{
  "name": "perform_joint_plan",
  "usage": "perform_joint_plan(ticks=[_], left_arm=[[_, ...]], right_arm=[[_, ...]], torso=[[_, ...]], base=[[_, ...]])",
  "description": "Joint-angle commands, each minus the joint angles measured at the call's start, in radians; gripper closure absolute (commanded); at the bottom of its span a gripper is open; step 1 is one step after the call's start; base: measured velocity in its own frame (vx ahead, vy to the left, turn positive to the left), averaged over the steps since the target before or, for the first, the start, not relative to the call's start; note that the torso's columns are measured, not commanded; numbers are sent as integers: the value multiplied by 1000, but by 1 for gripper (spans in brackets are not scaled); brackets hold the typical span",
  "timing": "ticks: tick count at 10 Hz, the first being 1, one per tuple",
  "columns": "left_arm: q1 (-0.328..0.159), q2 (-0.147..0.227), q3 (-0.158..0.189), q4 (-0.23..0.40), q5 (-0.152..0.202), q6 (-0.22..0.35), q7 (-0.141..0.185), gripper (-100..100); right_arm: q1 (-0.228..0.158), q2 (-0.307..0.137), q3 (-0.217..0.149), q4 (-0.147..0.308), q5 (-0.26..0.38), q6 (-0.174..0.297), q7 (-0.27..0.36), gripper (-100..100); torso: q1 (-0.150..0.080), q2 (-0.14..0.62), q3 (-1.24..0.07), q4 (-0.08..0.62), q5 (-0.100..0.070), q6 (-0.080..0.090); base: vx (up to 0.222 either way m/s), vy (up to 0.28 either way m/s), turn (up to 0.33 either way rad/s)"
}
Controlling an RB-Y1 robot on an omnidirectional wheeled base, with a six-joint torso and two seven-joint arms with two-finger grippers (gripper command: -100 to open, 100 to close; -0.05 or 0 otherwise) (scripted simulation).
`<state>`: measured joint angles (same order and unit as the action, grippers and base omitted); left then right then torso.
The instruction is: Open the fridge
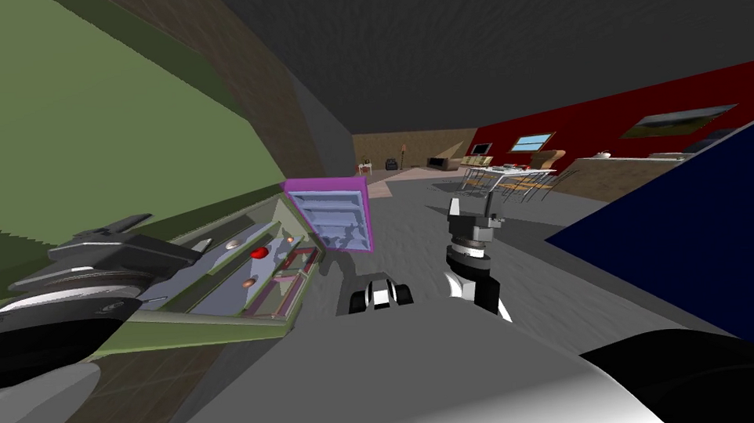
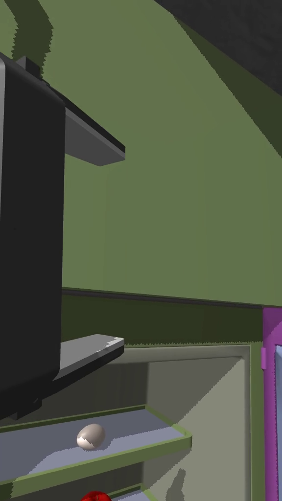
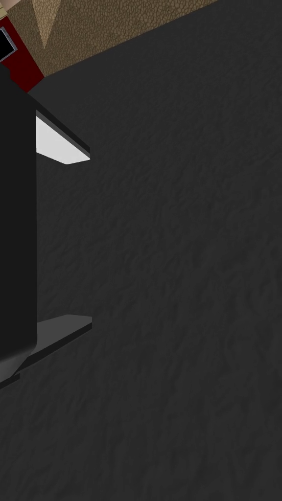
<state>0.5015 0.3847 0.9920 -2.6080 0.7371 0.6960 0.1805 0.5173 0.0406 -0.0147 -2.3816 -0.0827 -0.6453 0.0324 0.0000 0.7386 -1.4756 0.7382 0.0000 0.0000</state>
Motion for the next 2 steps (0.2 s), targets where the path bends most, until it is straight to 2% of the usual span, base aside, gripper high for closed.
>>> perform_joint_plan(ticks=[1,2], left_arm=[[0,0,0,0,0,0,0,0],[0,0,0,0,0,0,0,0]], right_arm=[[0,0,0,0,0,0,0,0],[0,0,0,0,0,0,0,0]], torso=[[0,-1,0,0,0,0],[0,-1,-1,0,0,0]], base=[[0,0,0],[0,0,0]])
